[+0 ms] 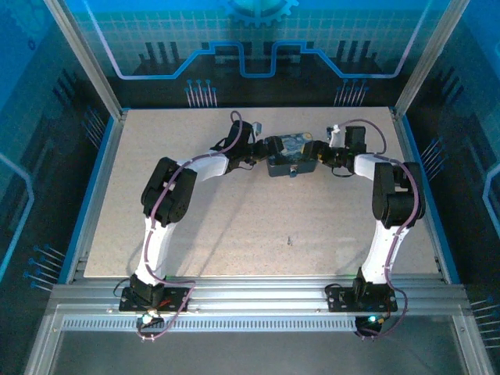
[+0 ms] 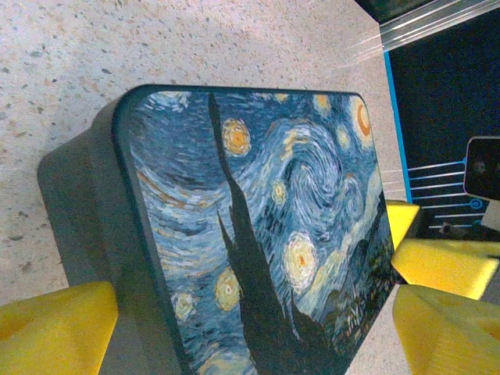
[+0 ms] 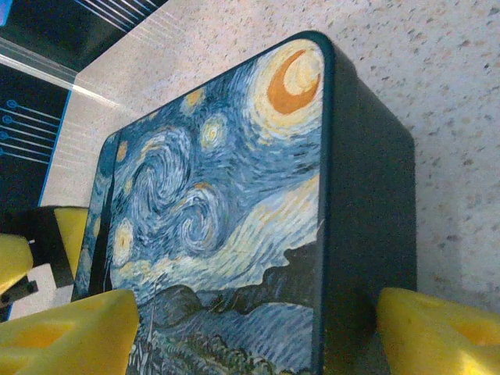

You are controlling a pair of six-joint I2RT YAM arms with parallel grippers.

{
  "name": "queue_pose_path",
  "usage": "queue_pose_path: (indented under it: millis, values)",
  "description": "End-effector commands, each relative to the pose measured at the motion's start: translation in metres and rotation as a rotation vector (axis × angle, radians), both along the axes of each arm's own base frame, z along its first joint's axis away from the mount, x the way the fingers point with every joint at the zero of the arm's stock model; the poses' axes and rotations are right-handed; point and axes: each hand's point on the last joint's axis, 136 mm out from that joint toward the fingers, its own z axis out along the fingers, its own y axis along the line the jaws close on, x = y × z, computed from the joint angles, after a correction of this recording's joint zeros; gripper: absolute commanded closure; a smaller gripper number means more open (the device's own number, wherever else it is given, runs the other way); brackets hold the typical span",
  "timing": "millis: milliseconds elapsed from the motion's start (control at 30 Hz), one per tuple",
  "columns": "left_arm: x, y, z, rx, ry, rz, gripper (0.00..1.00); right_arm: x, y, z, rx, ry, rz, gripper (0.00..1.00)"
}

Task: Unlock the padlock with the key

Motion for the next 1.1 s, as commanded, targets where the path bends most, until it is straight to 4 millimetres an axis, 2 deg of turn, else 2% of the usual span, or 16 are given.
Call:
queue_pose_path:
  millis: [0, 200, 367, 467, 633, 767, 933, 1067]
  values:
    - [-0.017, -0.005, 0.011, -0.014, 0.002, -0.035, 0.08, -0.027, 0.040, 0.019, 0.041, -0.015, 0.121, 0.20]
    - [-0.038, 0.020, 0.011, 0.045, 0.000, -0.006, 0.08, -0.054, 0.075, 0.025, 0.039, -0.016, 0.190, 0.19]
    - [-0.062, 0.049, 0.010, 0.079, 0.008, 0.038, 0.08, -0.077, 0.108, 0.027, 0.030, -0.013, 0.247, 0.19]
    - [-0.069, 0.065, 0.008, 0.083, 0.018, 0.062, 0.08, -0.089, 0.123, 0.027, 0.012, -0.017, 0.266, 0.18]
    - [-0.069, 0.087, 0.006, 0.087, 0.023, 0.111, 0.07, -0.100, 0.137, 0.026, 0.005, -0.012, 0.269, 0.17]
    - [-0.065, 0.100, 0.005, 0.093, 0.025, 0.136, 0.05, -0.101, 0.125, 0.021, -0.050, -0.007, 0.213, 0.15]
    - [-0.067, 0.123, 0.014, 0.136, -0.005, 0.184, 0.01, -0.103, 0.082, 0.021, -0.194, 0.016, 0.071, 0.12]
    - [-0.079, 0.139, 0.036, 0.191, -0.062, 0.214, 0.01, -0.127, 0.060, 0.030, -0.303, 0.034, 0.044, 0.13]
